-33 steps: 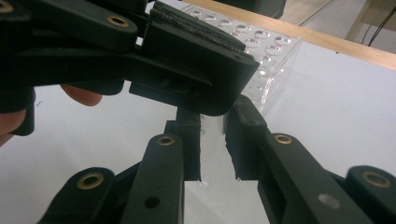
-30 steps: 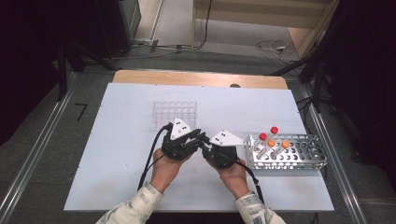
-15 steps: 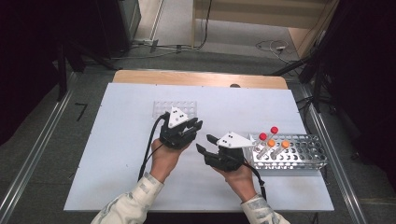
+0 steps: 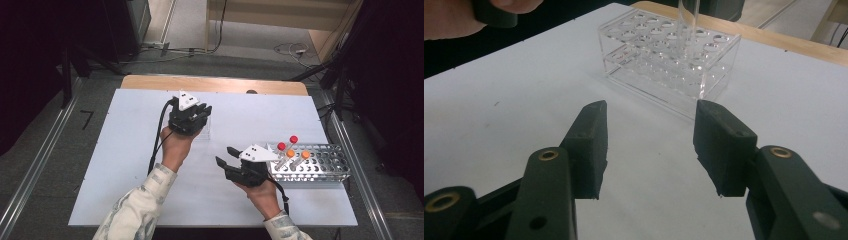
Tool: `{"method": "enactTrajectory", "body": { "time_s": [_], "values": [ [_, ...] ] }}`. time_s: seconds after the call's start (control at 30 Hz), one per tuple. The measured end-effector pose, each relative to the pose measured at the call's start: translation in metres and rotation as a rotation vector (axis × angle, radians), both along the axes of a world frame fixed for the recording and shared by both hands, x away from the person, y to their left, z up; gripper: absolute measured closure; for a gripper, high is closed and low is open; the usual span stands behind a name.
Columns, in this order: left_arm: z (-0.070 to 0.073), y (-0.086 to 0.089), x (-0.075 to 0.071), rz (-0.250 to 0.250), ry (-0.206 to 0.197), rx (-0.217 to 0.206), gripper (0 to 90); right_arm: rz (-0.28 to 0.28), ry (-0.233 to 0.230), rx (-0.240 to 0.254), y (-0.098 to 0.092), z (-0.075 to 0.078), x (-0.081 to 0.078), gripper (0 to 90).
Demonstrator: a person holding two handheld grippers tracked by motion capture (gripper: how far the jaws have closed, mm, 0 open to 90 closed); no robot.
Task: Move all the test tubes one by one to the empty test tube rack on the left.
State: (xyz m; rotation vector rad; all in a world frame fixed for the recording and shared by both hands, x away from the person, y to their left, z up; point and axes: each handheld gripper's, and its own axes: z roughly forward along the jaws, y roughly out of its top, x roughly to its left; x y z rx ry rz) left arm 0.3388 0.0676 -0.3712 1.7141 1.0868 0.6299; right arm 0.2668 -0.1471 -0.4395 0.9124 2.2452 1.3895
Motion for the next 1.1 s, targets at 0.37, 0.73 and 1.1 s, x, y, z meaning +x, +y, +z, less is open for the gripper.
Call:
{"method": "enactTrajectory", "body": {
  "time_s": [0.37,0.73,1.1],
  "values": [
    [-0.004,-0.003,0.015,0.041,-0.003,0.013,76.6,-0.011,0.002,0.014,-0.006,0.002,-0.001,45.8],
    [-0.014,-0.009,0.026,0.07,0.004,0.031,76.6,-0.017,0.002,0.019,-0.008,0.002,0.001,41.5],
    [-0.036,-0.012,0.031,0.086,0.031,0.051,76.5,-0.035,0.017,0.021,-0.01,0.002,0.002,32.9]
  ]
}}
